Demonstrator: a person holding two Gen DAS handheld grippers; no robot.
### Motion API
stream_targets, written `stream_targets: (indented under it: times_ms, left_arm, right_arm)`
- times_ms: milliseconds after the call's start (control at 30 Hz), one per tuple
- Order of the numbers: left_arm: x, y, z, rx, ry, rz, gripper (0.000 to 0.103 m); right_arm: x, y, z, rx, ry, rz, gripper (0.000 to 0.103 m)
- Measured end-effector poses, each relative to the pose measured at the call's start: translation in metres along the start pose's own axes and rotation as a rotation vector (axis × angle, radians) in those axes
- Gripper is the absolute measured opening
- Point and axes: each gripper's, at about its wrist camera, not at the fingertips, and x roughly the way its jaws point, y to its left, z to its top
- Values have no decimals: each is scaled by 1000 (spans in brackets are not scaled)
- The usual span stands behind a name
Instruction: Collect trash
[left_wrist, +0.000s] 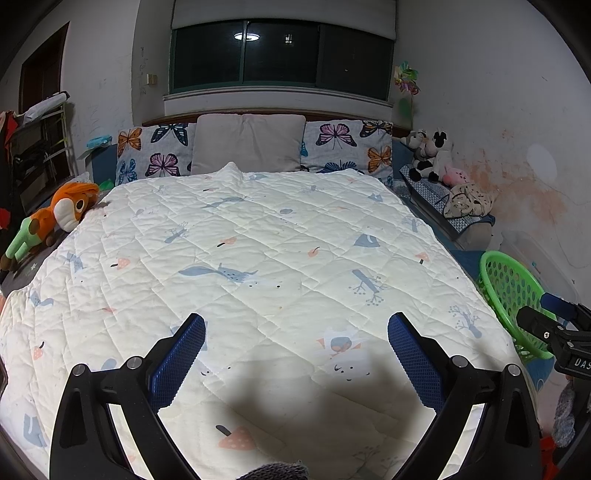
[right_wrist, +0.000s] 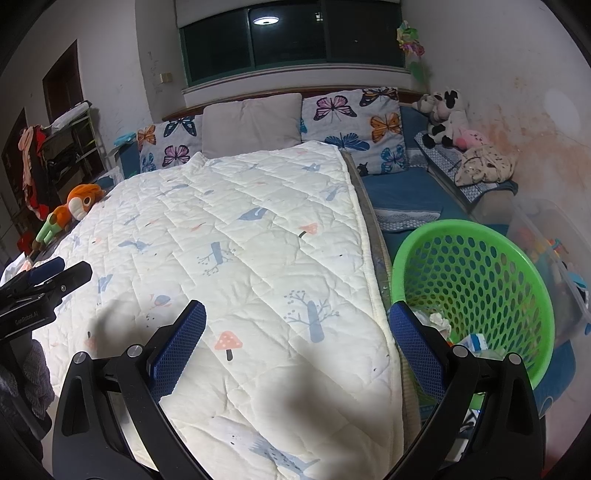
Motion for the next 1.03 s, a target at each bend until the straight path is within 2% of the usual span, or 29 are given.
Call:
stream_targets:
  times_ms: [1033]
  left_arm:
    - [-6, -5, 0, -2, -9, 26, 96]
  right_arm:
    - [2, 4, -2, -5, 5, 11, 99]
